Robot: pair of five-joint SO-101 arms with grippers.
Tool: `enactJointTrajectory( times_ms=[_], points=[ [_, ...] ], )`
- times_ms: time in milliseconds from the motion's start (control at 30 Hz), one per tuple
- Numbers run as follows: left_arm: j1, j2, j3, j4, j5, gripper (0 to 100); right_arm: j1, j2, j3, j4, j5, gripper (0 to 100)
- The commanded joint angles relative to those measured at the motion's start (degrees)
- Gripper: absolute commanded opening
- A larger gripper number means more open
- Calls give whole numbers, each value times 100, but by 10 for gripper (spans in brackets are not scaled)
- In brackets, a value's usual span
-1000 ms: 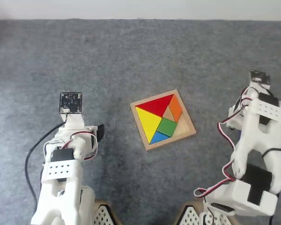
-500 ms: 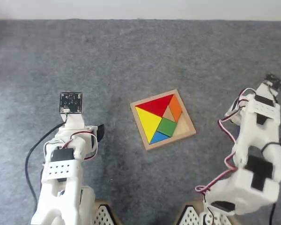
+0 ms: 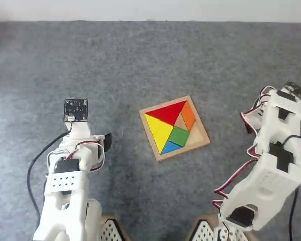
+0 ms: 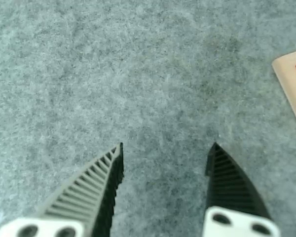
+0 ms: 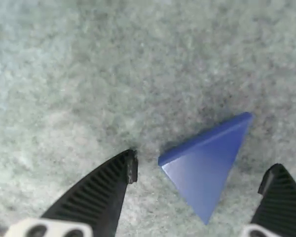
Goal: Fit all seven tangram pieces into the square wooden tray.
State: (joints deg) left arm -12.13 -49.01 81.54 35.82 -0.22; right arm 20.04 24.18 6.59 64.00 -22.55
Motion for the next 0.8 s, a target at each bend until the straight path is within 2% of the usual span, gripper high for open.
enactJointTrajectory(
  times_ms=[0, 100, 267, 633, 700, 767],
  points=[
    [0, -35, -22, -132, -44, 269, 92, 13, -246, 48, -440, 393],
    [0, -35, -22, -132, -44, 269, 119, 13, -255, 171, -501, 378],
    [9, -35, -22, -123, -264, 269, 154, -13, -264, 110, -501, 190],
    [18, -35, -22, -123, -273, 269, 198, -22, -255, 57, -475, 176],
    [18, -35, -22, -123, -273, 269, 154, -40, -255, 84, -123, 175],
    [18, -26, -22, -123, -273, 269, 4, -40, -264, 84, 580, 175]
  ],
)
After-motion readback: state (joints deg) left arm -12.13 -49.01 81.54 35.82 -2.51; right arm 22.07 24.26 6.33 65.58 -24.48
